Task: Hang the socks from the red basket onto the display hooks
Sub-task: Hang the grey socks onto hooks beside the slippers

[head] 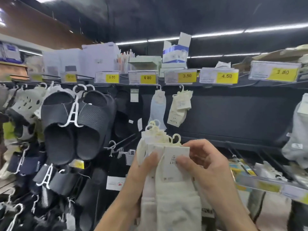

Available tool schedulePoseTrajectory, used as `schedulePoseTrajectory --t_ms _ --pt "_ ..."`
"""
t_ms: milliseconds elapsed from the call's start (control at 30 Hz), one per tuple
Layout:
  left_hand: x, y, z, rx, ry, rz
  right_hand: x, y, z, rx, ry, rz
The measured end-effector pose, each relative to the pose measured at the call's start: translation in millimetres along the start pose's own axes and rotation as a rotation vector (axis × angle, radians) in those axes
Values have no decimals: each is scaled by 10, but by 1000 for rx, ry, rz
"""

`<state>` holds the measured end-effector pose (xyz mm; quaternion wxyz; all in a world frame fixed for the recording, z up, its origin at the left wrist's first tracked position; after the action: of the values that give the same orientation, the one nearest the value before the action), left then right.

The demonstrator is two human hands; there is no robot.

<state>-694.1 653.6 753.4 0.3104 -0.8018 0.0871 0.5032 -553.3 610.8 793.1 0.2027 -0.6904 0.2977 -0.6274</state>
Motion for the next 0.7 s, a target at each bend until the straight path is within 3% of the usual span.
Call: schedulePoseTrajectory --t_ms 133,267,467,600,700 --pt "210 -300 361 -35 39 191 -301 -294 -24 -9 -32 -53" --pt "190 -632 591 -14 70 190 -496 -592 -99 -22 -69 -99" --pt "79 -1110 797 151 95 186 -536 -1004 -311 -87 -39 -16" --pt "-164 -1426 1197 -20 -253 -16 -594 -1192 -489 -113 11 32" --pt "-153 -1519 1315 102 -213 -56 -732 -1244 -603 -152 29 43"
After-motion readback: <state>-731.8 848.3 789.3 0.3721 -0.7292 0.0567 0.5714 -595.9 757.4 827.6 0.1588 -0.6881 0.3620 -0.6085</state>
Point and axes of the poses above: each hand's wrist, its own y-axis away from the middle knuckle, its own z-axis out of the back of the hand, x = y × z, the point moved 8 cm from there along -y, towards the middle knuckle, and after that the axes turned 11 degrees about -y, right-handed, at the moved point
